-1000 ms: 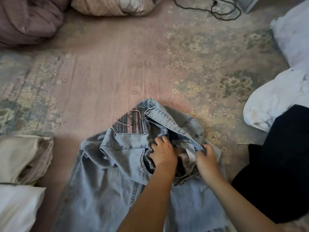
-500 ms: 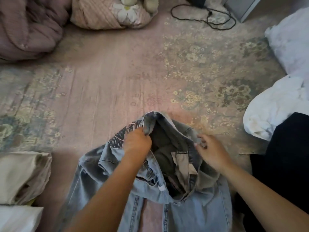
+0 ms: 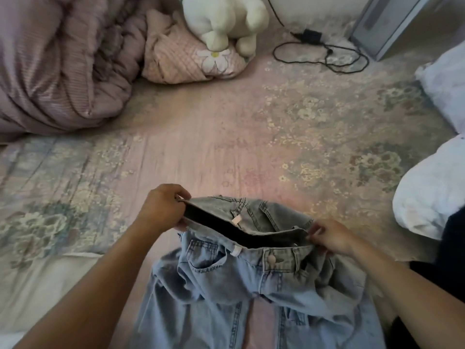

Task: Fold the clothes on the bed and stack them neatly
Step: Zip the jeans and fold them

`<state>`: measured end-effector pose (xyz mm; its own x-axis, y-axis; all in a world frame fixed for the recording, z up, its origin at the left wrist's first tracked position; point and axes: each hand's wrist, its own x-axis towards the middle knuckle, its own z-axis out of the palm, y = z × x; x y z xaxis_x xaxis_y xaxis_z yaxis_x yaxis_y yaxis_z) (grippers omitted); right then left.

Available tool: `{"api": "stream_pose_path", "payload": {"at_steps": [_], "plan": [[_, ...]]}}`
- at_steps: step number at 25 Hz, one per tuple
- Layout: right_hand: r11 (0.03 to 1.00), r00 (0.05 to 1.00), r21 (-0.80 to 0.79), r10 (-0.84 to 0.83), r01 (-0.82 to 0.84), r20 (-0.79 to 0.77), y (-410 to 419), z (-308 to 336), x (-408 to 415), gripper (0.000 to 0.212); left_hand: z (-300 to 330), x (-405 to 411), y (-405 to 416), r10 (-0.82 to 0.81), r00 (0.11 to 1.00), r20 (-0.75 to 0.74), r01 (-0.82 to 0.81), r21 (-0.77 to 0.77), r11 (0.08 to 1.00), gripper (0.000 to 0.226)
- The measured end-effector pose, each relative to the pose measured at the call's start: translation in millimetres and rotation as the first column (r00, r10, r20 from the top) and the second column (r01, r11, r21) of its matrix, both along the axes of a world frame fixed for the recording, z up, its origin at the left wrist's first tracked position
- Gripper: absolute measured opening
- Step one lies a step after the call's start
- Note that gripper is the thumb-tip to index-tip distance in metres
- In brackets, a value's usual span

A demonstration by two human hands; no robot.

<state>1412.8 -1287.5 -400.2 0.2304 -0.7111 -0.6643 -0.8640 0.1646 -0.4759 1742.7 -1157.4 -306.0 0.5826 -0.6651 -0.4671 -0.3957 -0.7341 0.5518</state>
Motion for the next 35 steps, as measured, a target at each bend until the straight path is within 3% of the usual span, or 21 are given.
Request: {"api": "stream_pose_path", "payload": {"at_steps": [3,6,8,10,13,17,19,21,22,23,24,25,26,28,30,32,34,35], "plan": [[0.997,0.997,-0.016,0.07,-0.07,-0.017,10.2,-1.4,10.6,0.022,3.6,9.5,-7.1,0.049,0.998,-0.049,-0.051,-0.03,0.998,0.031],[0.982,0.97,0.0,0.187,-0.189,-0.158,-2.5,6.2,15.5,0.022,6.8,23.9,-14.9,-0.027,0.998,-0.051,0.027,0.008,1.0,0.031],[0.989,0.972,0.006,0.144,-0.145,-0.183,-32.8,31.2,17.0,0.018,14.4,38.9,-25.9,-0.117,0.989,-0.094,0.125,0.09,0.988,0.027],[1.0,0.998,-0.023,-0.02,0.019,-0.054,-74.6,65.0,24.0,0.025,30.0,51.4,-47.1,-0.206,0.969,-0.135,0.229,0.187,0.955,0.021],[0.988,0.991,-0.082,-0.13,0.133,0.041,-137.9,120.1,44.4,0.026,63.9,65.2,-97.0,-0.383,0.922,0.049,0.354,0.291,0.889,0.021],[0.947,0.997,-0.318,0.01,-0.035,-0.081,-186.4,185.9,80.5,0.021,108.7,82.2,-154.4,-0.462,0.859,0.221,0.361,0.379,0.852,0.031],[0.874,0.987,-0.462,0.102,-0.149,-0.126,-202.4,209.2,96.4,0.025,121.2,98.5,-171.0,-0.358,0.9,0.248,0.273,0.319,0.907,0.029],[0.865,0.967,-0.437,0.251,-0.247,-0.05,-213.7,222.9,107.6,0.02,129.8,115.9,-193.2,-0.155,0.956,0.249,0.138,0.087,0.987,0.03],[0.869,0.946,-0.386,0.322,-0.309,-0.032,-217.1,224.7,110.6,0.022,132.8,121.5,-201.3,-0.054,0.986,0.155,0.061,-0.046,0.997,0.03],[0.908,0.953,-0.347,0.285,-0.233,0.105,-222.0,221.0,113.5,0.02,133.2,122.2,-205.4,0.004,1.0,0.019,-0.001,-0.154,0.988,0.025],[0.978,0.957,-0.206,0.093,-0.037,0.273,-224.7,218.7,113.8,0.008,129.9,120.0,-206.1,0.003,0.998,-0.068,-0.017,-0.2,0.98,0.014],[0.991,0.939,-0.124,-0.009,0.054,0.343,-227.5,212.5,110.7,0.008,122.9,118.8,-205.3,-0.051,0.998,-0.032,0.044,-0.207,0.977,0.009],[0.999,0.934,-0.013,-0.044,0.052,0.355,-231.4,207.5,109.7,0.013,114.2,120.3,-203.1,-0.133,0.987,0.093,0.147,-0.166,0.975,0.021],[0.992,0.955,0.057,0.095,-0.116,0.28,-238.2,192.8,102.8,0.023,95.9,124.5,-198.9,-0.18,0.916,0.357,0.234,-0.113,0.966,0.039],[0.982,0.972,-0.074,0.182,-0.172,0.152,-240.6,183.6,98.2,0.03,80.6,129.6,-196.7,-0.231,0.852,0.47,0.306,-0.089,0.948,0.031],[0.964,0.988,-0.248,0.126,-0.101,0.089,-249.0,175.2,103.8,0.031,66.6,137.0,-202.5,-0.289,0.751,0.593,0.318,0.059,0.946,0.017],[0.925,0.987,-0.38,0.055,0.007,0.153,-257.0,163.2,121.2,0.032,60.2,138.1,-218.2,-0.254,0.679,0.689,0.229,0.13,0.965,0.024],[0.894,0.972,-0.439,0.017,0.091,0.236,-259.9,152.0,136.5,0.03,56.7,139.8,-230.5,-0.192,0.672,0.715,0.178,0.096,0.979,0.031]]}}
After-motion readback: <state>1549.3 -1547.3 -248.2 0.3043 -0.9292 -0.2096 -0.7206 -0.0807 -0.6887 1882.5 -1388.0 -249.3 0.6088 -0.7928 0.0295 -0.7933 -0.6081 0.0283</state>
